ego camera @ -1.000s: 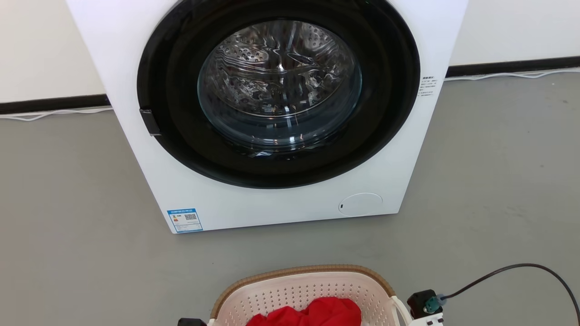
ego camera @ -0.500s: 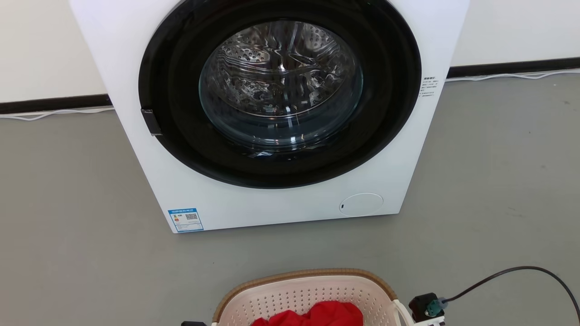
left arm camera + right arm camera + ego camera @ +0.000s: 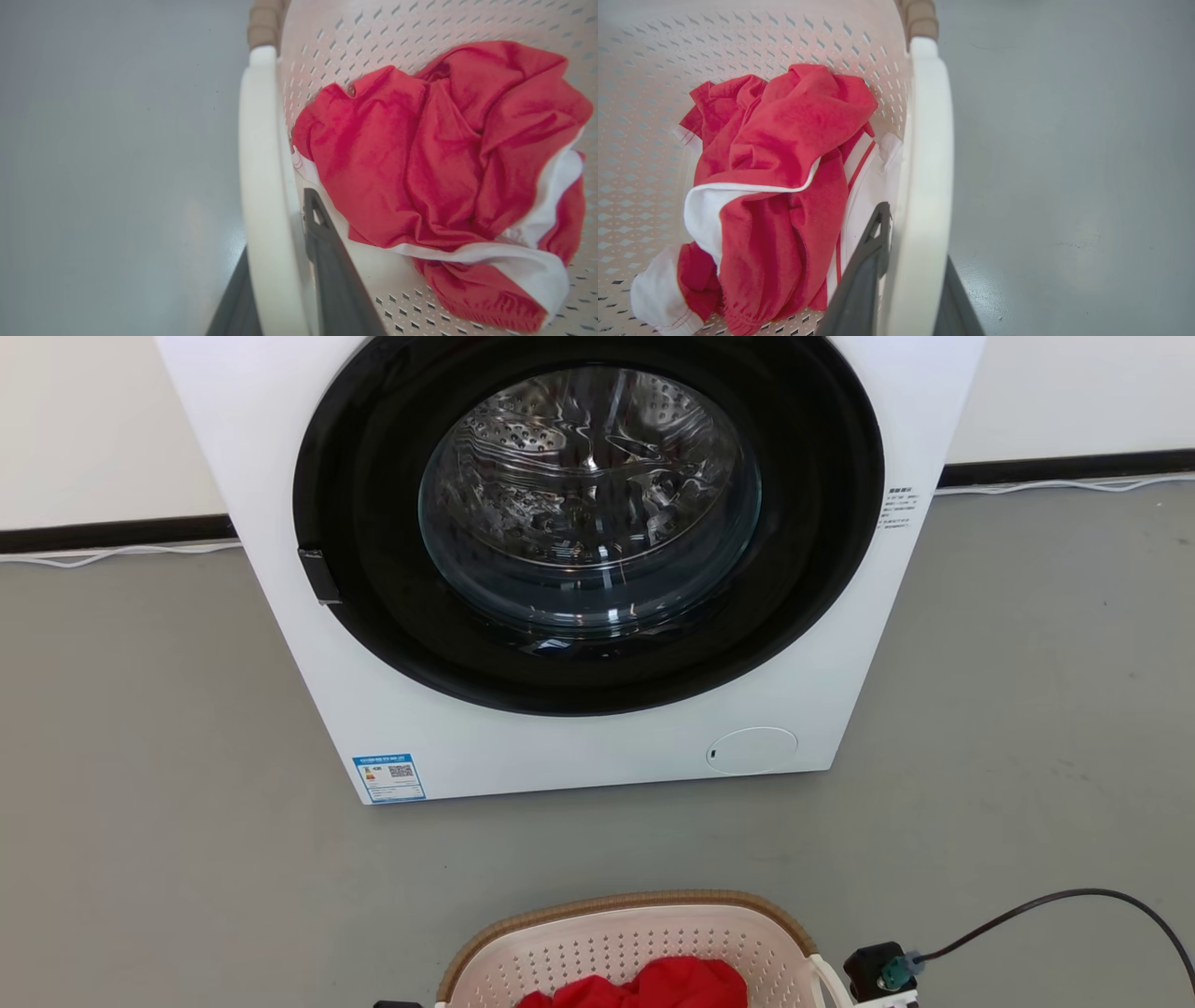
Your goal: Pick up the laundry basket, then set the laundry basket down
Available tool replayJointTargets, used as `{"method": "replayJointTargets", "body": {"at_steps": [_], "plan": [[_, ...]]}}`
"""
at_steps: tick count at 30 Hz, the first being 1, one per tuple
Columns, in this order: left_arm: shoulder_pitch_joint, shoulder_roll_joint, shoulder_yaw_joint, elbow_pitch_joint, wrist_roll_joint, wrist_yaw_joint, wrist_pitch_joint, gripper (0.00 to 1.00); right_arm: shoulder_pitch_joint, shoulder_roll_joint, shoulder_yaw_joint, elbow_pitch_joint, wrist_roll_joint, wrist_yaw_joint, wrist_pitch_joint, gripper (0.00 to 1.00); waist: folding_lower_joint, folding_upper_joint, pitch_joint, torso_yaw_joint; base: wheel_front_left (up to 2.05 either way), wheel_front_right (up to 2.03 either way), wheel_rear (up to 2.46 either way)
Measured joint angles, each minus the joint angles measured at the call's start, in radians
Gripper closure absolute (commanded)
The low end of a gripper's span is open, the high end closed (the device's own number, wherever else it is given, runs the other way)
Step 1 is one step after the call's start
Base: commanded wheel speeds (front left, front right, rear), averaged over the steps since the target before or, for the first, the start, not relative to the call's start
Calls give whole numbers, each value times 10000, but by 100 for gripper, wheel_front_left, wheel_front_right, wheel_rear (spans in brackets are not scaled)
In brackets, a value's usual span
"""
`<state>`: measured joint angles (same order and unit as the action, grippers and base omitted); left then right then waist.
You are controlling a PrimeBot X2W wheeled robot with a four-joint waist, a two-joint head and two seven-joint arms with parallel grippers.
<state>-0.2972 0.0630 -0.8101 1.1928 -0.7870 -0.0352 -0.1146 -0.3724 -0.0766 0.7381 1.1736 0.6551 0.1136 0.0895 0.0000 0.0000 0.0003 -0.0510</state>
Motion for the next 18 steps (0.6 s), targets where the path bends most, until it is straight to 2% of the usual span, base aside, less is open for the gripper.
{"method": "replayJointTargets", "body": {"at_steps": [18], "plan": [[-127, -2, -560, 157, -504, 0, -190, 100, -29, 6, 228, 88, 249, 0, -115, 100, 0, 0, 51, -16, 0, 0, 0]]}}
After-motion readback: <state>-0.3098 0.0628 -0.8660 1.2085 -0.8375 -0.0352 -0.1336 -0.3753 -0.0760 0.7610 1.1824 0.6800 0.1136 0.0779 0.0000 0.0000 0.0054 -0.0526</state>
